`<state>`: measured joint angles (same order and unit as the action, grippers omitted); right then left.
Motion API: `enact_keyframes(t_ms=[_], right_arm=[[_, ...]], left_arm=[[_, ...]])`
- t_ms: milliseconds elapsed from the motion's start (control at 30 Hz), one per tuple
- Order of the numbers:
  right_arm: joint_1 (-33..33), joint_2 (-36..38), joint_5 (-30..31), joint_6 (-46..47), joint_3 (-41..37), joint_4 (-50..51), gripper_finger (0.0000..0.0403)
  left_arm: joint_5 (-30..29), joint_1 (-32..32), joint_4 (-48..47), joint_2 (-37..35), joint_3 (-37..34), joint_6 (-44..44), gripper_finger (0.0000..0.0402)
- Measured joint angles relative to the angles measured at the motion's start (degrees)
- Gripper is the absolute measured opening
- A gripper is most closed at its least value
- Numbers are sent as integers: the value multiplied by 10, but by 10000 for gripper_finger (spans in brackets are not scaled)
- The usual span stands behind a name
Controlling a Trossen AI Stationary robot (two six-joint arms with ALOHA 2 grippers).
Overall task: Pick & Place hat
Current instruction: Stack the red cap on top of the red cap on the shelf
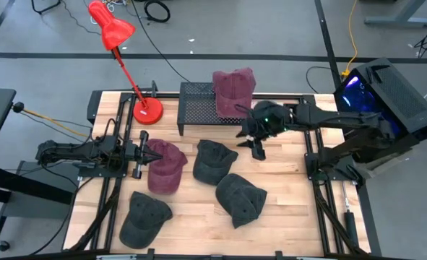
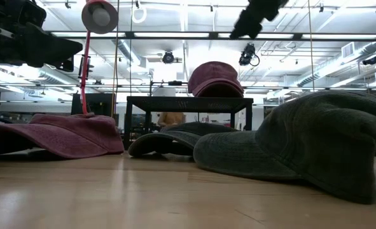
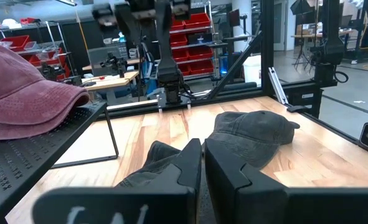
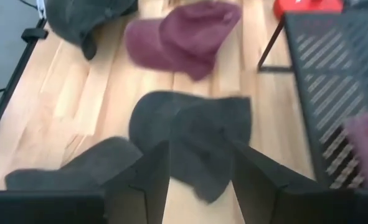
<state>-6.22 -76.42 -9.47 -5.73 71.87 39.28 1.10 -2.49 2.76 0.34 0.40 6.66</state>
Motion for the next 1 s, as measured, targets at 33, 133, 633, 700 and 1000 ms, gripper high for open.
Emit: enact_keyframes(t_ms=[33,133,633,700,1000], right_arm=[[4,5,0,9,-13,-2,162],[16,19,0,20,-48,-12,162],[52,77,0,36,-179,-158,162],[54,94,-1,37,-198,-174,162],[58,162,-5,55,-281,-197,162]], left_arm=[[0,0,0,0,0,0,28],[0,0,0,0,0,0,28],[0,0,0,0,0,0,28],[0,0,0,0,0,0,28],[0,0,0,0,0,0,28]])
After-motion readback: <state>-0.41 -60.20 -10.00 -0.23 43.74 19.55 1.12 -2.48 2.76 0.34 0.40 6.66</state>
